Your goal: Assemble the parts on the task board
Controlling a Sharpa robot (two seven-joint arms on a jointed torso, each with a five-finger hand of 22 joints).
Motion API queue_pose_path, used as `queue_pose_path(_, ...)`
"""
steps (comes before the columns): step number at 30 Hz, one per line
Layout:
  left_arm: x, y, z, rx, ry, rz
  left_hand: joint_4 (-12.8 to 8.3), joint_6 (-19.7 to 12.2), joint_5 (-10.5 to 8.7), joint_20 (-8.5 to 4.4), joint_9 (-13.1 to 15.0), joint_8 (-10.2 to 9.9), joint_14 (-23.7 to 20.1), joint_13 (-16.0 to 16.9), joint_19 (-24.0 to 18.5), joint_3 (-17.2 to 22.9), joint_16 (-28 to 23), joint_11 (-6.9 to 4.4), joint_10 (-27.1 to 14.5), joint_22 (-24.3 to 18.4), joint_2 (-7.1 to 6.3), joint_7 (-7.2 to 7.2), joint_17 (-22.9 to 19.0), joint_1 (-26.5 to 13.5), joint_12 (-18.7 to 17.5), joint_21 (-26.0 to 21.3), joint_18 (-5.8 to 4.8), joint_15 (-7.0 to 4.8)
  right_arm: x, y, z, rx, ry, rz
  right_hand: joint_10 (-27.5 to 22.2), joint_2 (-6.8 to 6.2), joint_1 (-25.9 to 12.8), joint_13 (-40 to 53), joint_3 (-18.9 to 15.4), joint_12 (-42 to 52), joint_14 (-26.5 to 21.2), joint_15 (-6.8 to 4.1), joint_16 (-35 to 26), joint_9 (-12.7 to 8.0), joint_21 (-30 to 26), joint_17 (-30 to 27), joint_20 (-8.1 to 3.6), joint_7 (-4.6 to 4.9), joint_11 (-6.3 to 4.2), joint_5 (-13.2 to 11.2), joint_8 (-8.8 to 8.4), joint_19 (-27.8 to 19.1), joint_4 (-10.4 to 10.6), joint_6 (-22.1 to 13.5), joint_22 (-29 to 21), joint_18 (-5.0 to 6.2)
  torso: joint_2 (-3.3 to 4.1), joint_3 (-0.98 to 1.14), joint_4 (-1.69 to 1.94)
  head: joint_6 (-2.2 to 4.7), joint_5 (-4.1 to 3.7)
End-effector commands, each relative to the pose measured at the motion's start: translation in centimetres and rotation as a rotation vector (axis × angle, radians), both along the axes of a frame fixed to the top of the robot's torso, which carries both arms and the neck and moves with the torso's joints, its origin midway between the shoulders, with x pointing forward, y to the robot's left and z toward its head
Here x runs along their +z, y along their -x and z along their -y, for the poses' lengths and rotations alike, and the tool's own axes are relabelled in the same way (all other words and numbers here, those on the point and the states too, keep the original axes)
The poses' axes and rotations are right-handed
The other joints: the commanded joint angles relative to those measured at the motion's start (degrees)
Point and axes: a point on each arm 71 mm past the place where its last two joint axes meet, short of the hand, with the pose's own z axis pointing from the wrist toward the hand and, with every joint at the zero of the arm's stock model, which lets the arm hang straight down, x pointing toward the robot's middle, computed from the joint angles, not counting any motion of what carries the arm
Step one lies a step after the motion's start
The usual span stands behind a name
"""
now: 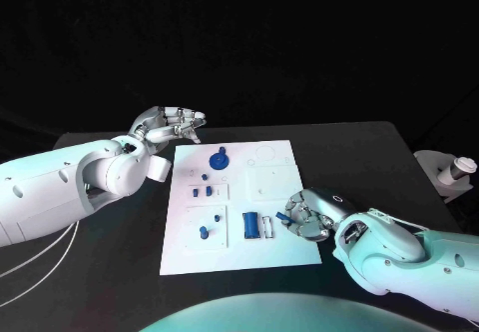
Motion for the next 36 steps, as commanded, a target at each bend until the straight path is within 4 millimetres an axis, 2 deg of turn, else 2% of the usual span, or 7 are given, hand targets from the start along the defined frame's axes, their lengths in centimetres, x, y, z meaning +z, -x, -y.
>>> queue_pose_path(1, 0.1, 0.1, 0.3, -0.018, 0.011, 0.002, 0.0, -0.5, 0.28, 0.01, 0.0, 0.2, -0.4, -0.1, -0.3, 0.3, 0.4, 0.07, -0.5, 0.0, 0.07, 0.01, -0.1, -0.4, 0.2, 0.3, 0.65, 0.02, -0.4, -0.1, -0.4, -0.044, -0.059, -0.074, 0.5, 0.08, -1.4, 6.0, 6.0, 0.3, 5.7, -0.06, 0.3, 0.5, 0.3, 13.2, -0.11, -0.72, -0.09, 0.4, 0.26, 5.4, -5.5, 0.2, 14.6, -0.87, 0.08, 0.03, 0.09, -0.12, -0.06)
queue_pose_path(5, 0.1, 0.1, 0.4, -0.02, 0.012, 0.001, 0.0, -0.5, 0.28, 0.01, 0.0, 0.2, -0.4, -0.1, -0.3, 0.3, 0.4, 0.07, -0.5, 0.0, 0.07, 0.01, -0.1, -0.4, 0.2, 0.3, 0.65, 0.02, -0.9, -0.1, -1.0, -0.048, -0.084, -0.133, 0.6, -0.16, -3.4, 6.1, 5.7, 0.5, 5.7, -0.1, 0.3, 0.4, 0.4, 13.3, -0.16, -0.8, -0.14, 1.0, 0.19, 5.5, -4.7, 0.4, 14.6, -0.89, 0.07, 0.05, 0.01, -0.24, 0.15)
queue_pose_path(6, 0.1, 0.1, 0.4, -0.02, 0.012, 0.001, 0.0, -0.5, 0.28, 0.01, 0.0, 0.2, -0.4, -0.1, -0.3, 0.3, 0.4, 0.07, -0.5, 0.0, 0.07, 0.01, -0.1, -0.4, 0.2, 0.3, 0.65, 0.02, -1.0, -0.2, -1.2, -0.048, -0.089, -0.145, 0.8, -0.31, -5.8, 6.3, 4.6, 0.8, 5.7, -0.07, 0.4, 0.4, 0.5, 13.4, -0.16, -0.82, -0.14, 3.3, 0.21, 5.5, -3.3, 0.8, 14.6, -0.92, 0.04, 0.06, 0.02, -0.27, 0.15)
queue_pose_path(12, 0.1, 0.2, 0.4, -0.021, 0.012, 0.001, 0.0, -0.5, 0.28, 0.01, 0.0, 0.2, -0.4, -0.1, -0.3, 0.3, 0.4, 0.07, -0.5, 0.0, 0.07, 0.01, -0.1, -0.4, 0.2, 0.3, 0.65, 0.02, -1.5, -0.3, -1.9, -0.047, -0.106, -0.19, 1.1, 0.1, -9.1, 6.8, 2.6, 1.5, 5.7, -0.27, 0.4, 0.3, 0.8, 13.5, -0.3, -1.1, -0.36, 3.2, 0.4, 5.6, -1.3, 1.9, 14.7, -0.98, 0.03, 0.04, 0.04, -0.34, 0.16)
queue_pose_path(17, 0.1, 0.2, 0.4, -0.022, 0.012, 0.001, 0.0, -0.5, 0.28, 0.01, 0.0, 0.2, -0.4, -0.1, -0.3, 0.3, 0.4, 0.07, -0.5, 0.0, 0.07, 0.01, -0.1, -0.4, 0.2, 0.3, 0.65, 0.02, -1.7, -0.3, -2.4, -0.042, -0.113, -0.204, 1.2, 0.25, -9.8, 7.0, 1.8, 1.9, 5.8, -0.36, 0.5, 0.3, 0.9, 13.7, -0.37, -1.22, -0.45, 3.2, 0.5, 5.6, -0.9, 2.2, 14.7, -0.99, 0.06, 0.08, 0.05, -0.45, 0.33)
queue_pose_path(28, 0.1, 0.2, 0.4, -0.023, 0.012, -0.002, -0.1, -0.5, 0.29, 0.01, -0.1, 0.3, -0.4, -0.1, -0.3, 0.4, 0.4, 0.07, -0.5, 0.1, 0.08, 0.01, -0.1, -0.4, 0.3, 0.4, 0.66, 0.02, -2.1, -0.3, -2.5, -0.028, -0.083, -0.238, 1.4, 0.28, -10.8, 7.2, 0.9, 2.2, 5.8, -0.44, 0.5, 0.3, 0.9, 13.7, -0.46, -1.33, -0.55, 3.2, 0.62, 5.6, -0.2, 2.6, 14.7, -0.99, 0.0, 0.03, 0.0, -0.81, 0.44)
queue_pose_path(36, 0.1, 0.2, 0.4, -0.024, 0.012, -0.003, -0.1, -0.5, 0.29, 0.01, -0.1, 0.3, -0.4, -0.1, -0.3, 0.4, 0.4, 0.07, -0.5, 0.1, 0.08, 0.01, -0.1, -0.4, 0.3, 0.4, 0.66, 0.02, -2.3, -0.3, -2.6, -0.023, -0.069, -0.24, 1.4, 0.17, -11.2, 7.3, 0.5, 2.4, 5.8, -0.48, 0.5, 0.3, 1.0, 13.7, -0.49, -1.39, -0.59, 3.2, 0.69, 5.6, 0.1, 2.7, 14.7, -1.01, 0.01, 0.06, 0.01, -0.81, 0.49)
